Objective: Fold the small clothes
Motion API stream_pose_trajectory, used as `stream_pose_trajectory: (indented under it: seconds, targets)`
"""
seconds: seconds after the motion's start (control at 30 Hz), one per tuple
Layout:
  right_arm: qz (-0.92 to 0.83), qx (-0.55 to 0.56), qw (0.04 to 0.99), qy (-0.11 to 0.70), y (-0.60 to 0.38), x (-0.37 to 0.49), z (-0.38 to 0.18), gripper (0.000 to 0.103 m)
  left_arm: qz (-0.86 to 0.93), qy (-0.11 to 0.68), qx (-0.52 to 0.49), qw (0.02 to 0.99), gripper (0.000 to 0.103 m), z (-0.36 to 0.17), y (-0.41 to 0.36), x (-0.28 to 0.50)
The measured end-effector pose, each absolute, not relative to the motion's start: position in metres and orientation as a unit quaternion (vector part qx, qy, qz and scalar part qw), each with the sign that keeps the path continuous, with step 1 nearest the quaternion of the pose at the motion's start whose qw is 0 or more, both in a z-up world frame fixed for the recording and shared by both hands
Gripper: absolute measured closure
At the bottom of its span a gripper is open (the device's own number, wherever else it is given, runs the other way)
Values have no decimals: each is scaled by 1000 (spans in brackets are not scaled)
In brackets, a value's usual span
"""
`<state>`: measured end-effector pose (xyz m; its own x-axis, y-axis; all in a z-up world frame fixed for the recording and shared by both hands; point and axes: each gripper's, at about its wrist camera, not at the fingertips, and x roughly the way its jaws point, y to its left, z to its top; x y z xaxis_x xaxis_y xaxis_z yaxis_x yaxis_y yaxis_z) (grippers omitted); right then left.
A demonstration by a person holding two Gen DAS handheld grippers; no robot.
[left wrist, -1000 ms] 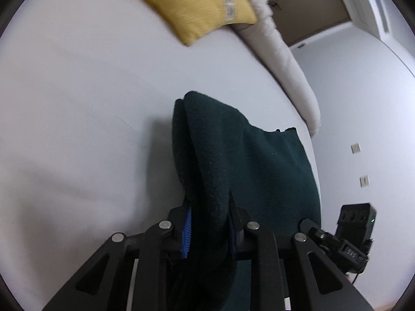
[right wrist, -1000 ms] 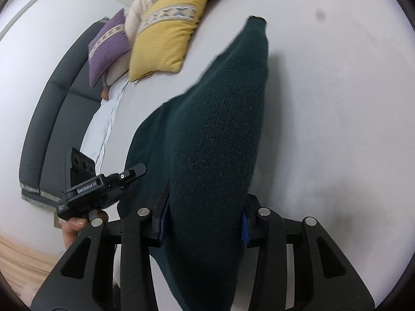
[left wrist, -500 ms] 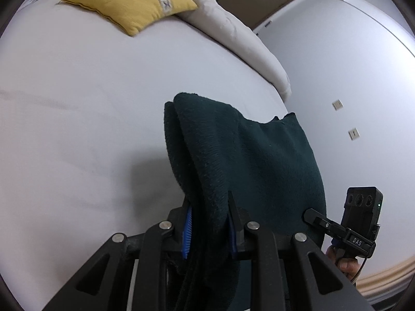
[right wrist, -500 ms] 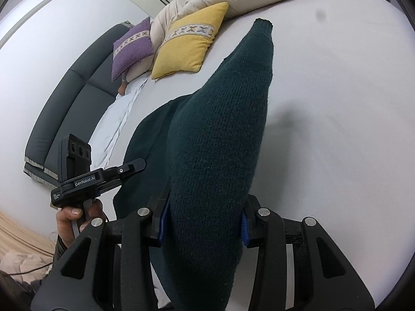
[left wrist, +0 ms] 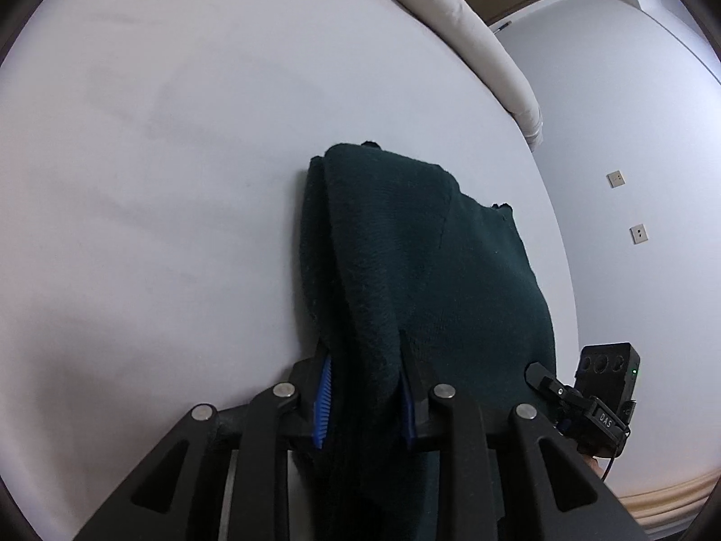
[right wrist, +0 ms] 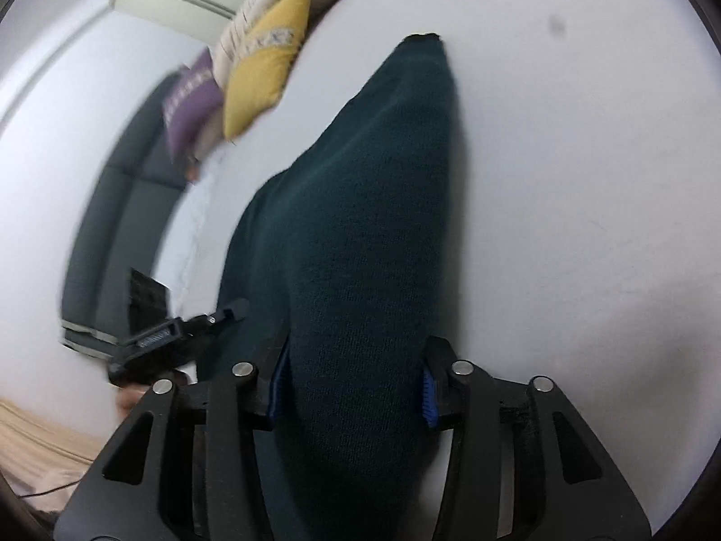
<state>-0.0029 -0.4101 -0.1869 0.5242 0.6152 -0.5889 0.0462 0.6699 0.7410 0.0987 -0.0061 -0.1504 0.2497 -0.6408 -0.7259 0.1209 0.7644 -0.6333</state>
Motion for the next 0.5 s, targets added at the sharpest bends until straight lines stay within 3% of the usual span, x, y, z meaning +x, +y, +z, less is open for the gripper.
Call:
stream_pose_trajectory:
  seconds: [0.17,0.3,0.37,0.5]
  targets:
    - [186,374,788,452,-413,-13,-185,62,-254,556,-243,753,72,-154,-3,102]
    - [150,378,796,449,-419,-24,-174,54,-248,549,-260,755,65,-149,5,99]
    - [114,370,808,443,-428,-33,-162,48,-229,536,-243,775,65,-136,11,92]
    - [8,325,837,440,-445,-68,-138,46,-201,482,-192,831,66,-93,22,72]
